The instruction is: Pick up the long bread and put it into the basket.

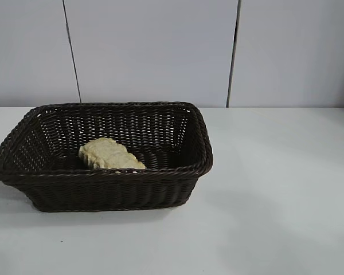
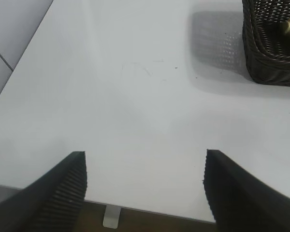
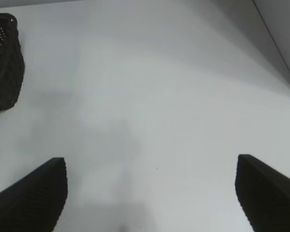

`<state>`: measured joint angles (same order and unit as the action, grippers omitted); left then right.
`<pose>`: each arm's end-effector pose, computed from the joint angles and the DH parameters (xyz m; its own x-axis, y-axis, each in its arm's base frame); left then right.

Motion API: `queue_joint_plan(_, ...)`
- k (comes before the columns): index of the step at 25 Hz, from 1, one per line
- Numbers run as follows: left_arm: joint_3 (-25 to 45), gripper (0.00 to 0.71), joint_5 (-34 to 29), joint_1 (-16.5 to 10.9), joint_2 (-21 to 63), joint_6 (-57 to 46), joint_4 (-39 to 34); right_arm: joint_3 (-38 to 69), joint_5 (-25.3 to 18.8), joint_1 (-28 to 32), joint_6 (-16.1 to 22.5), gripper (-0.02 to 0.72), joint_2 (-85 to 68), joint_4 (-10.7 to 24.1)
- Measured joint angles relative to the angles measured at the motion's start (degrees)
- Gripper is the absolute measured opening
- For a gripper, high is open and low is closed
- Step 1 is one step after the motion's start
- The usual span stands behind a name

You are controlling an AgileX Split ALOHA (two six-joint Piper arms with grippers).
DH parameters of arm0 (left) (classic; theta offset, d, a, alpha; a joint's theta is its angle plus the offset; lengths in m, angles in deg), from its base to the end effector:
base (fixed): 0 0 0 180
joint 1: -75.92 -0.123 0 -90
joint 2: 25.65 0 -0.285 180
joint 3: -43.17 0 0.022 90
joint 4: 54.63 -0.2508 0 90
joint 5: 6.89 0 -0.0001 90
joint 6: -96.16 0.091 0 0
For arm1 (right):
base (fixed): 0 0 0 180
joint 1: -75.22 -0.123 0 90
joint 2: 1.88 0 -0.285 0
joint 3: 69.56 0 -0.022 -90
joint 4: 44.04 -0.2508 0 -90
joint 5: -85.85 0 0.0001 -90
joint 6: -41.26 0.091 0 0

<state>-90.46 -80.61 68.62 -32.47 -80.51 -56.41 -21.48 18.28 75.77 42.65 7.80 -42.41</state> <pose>-0.0229 -0.0002 0.2700 -0.6043 -0.0101 -0.7967 -0.1105 0.9913 0.0713 -0.0064 -0.0023 0.2706 -0.5777 0.0189 -0.8160 0.0388 0.9992 -0.0043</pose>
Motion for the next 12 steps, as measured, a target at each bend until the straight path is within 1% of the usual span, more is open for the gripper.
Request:
queue_joint_plan(4, 0.00, 0.498, 0.00, 0.00, 0.00, 0.00, 0.00, 0.00, 0.00, -0.18, 1.80, 0.653, 0.00, 1.18)
queue_joint_plan(12, 0.00, 0.498, 0.00, 0.00, 0.00, 0.00, 0.00, 0.00, 0.00, -0.18, 1.97, 0.653, 0.00, 1.36)
